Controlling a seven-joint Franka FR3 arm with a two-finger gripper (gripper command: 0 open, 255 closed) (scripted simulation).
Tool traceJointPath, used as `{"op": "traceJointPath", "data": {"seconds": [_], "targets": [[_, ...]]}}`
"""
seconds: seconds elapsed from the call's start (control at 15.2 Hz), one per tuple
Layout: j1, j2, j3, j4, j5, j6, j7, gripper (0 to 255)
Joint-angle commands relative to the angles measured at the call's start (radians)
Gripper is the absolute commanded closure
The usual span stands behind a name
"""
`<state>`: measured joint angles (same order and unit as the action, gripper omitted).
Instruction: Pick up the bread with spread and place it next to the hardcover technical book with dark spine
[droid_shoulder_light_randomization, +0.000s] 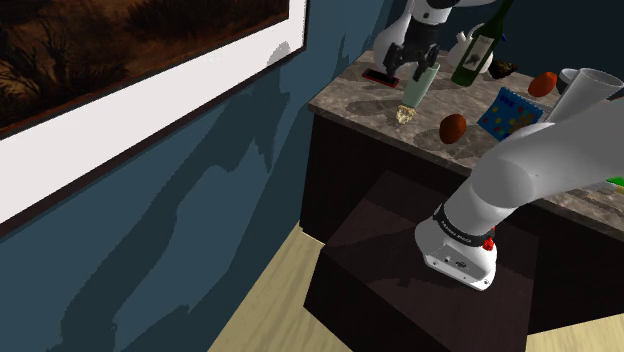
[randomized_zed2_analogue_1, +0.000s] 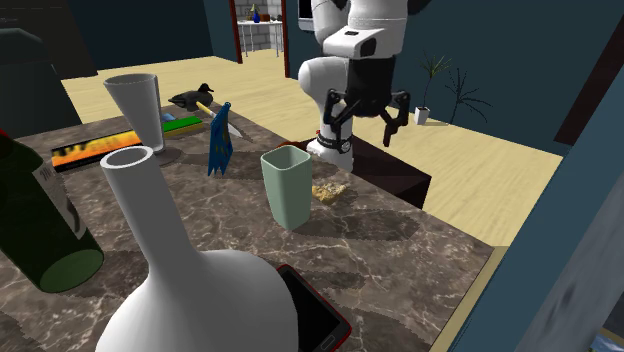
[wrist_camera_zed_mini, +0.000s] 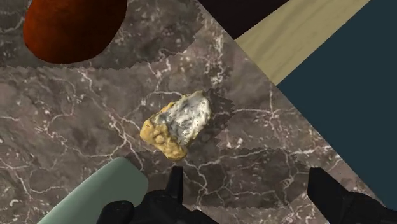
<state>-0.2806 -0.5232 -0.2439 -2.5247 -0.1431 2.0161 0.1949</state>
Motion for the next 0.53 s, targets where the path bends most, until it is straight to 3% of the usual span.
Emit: {"op": "traceJointPath", "data": {"seconds": [0.0,0.46], "targets": [[-0.027,0.046,-0.021,-0.015,-0.006,0.056,0.034,0],[-0.112,0.182,-0.094,-0.054,-0.02,0.209,0.127,0]]}}
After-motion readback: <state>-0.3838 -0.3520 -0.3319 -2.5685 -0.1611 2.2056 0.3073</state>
